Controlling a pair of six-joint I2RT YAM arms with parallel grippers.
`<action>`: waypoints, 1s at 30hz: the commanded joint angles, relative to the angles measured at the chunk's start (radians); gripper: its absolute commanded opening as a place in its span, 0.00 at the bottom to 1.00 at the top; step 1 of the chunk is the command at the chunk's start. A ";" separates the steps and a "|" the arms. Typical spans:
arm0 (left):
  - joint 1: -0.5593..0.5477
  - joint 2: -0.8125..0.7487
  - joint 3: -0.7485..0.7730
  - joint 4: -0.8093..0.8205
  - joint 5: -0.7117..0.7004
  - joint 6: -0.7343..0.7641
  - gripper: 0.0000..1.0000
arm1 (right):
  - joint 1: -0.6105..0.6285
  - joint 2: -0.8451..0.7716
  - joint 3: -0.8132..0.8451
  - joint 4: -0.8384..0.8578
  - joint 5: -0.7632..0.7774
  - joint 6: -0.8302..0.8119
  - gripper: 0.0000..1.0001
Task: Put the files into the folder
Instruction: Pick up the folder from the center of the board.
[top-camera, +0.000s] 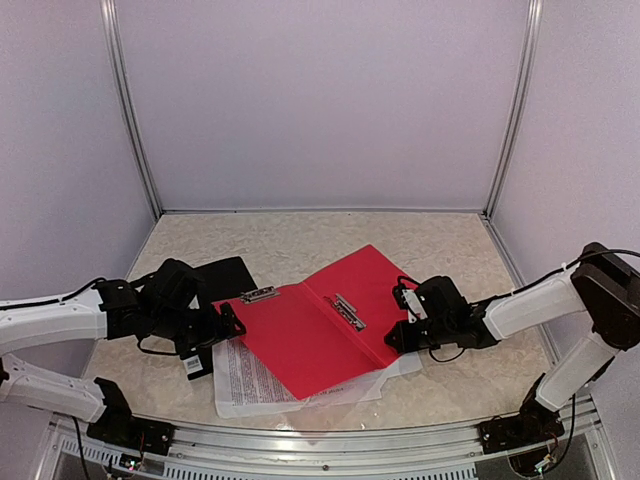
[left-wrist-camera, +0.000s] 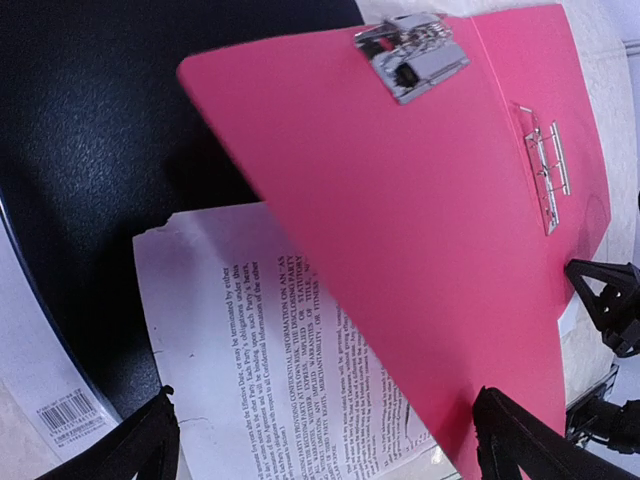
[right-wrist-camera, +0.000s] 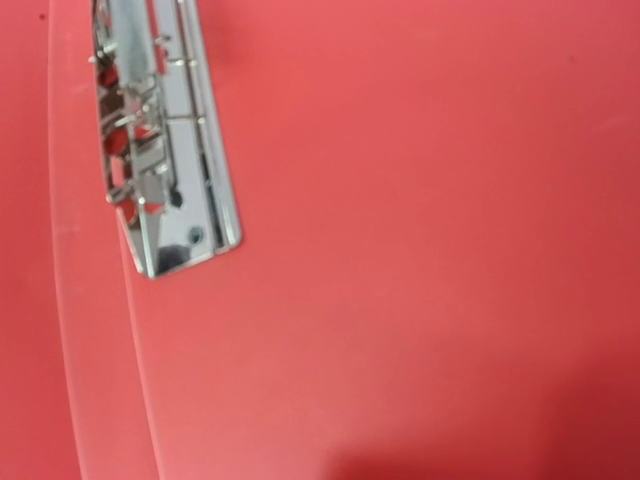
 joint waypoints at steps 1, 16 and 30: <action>0.055 -0.014 -0.064 0.064 0.110 -0.065 0.99 | 0.013 0.020 0.015 -0.042 0.015 -0.010 0.06; 0.096 0.195 -0.090 0.378 0.244 -0.116 0.92 | 0.021 0.011 0.009 -0.050 0.015 -0.004 0.06; 0.122 0.134 -0.148 0.523 0.188 -0.143 0.54 | 0.029 0.030 0.017 -0.033 0.007 0.002 0.06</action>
